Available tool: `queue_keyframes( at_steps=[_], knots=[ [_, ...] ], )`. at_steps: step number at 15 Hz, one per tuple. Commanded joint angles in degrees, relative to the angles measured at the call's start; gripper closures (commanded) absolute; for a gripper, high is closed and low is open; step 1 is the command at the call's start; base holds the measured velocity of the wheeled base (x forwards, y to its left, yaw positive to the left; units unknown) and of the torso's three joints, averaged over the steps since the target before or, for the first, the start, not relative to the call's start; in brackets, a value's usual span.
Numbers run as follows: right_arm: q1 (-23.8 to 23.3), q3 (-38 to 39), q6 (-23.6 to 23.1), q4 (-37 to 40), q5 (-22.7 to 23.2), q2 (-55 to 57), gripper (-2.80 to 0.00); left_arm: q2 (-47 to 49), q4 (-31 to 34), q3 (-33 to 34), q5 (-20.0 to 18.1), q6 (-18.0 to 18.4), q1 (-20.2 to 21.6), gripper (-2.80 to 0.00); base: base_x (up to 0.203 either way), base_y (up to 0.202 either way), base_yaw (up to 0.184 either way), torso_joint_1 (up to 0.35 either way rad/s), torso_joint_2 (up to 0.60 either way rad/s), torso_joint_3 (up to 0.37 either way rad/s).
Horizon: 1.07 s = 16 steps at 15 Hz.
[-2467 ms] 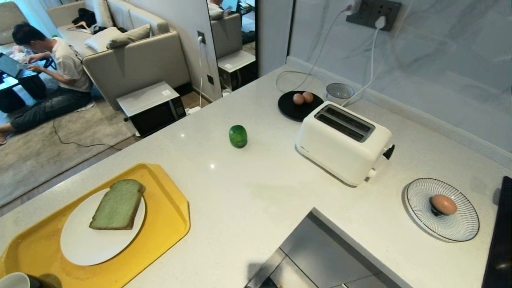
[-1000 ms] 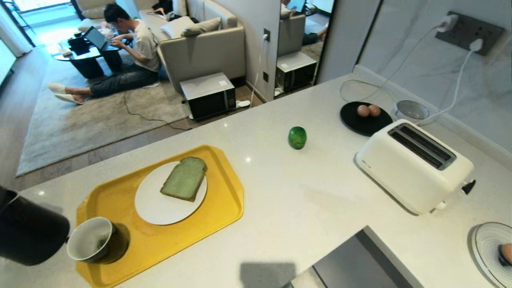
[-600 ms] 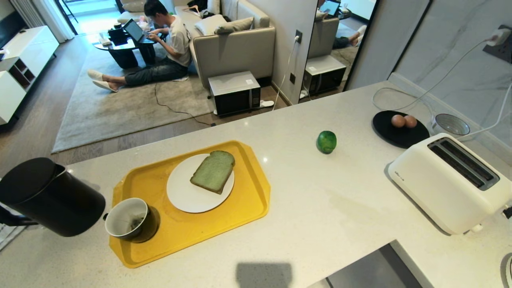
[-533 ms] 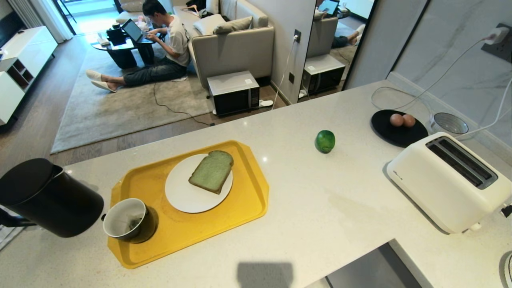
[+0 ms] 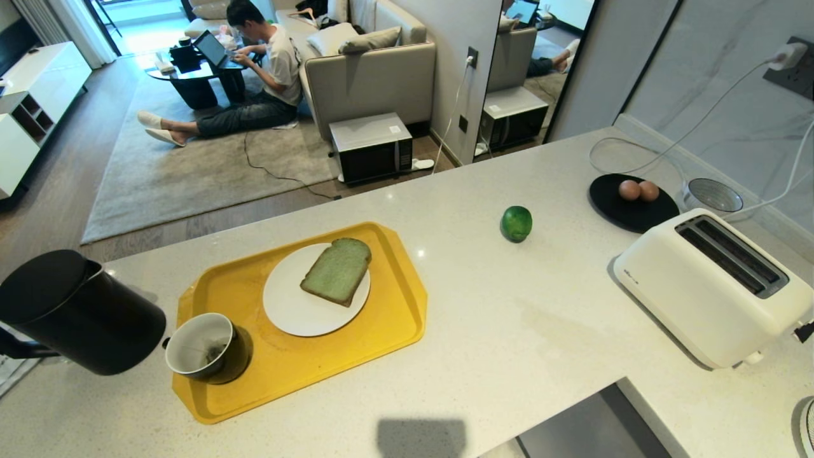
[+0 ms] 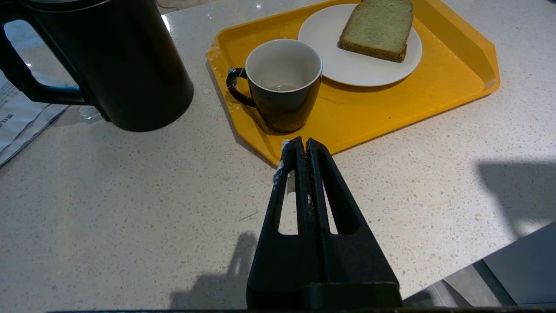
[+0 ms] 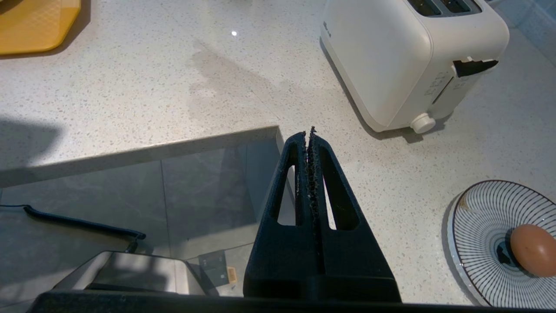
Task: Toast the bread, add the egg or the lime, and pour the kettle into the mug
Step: Pick up the egg
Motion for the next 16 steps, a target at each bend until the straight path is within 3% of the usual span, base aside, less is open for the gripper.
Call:
queue_keyframes(
  at_steps=[1,16],
  knots=[
    [0.0,0.1,0.0,0.0,0.0,0.1,0.00,0.0,0.0,0.1,0.0,0.0,0.0,0.00,0.000,0.000,0.000,0.000,0.00,0.000],
    [0.0,0.1,0.0,0.0,0.3,0.1,0.00,0.0,0.0,0.1,0.1,0.0,0.0,0.00,0.000,0.000,0.000,0.034,-0.06,-0.030]
  ],
)
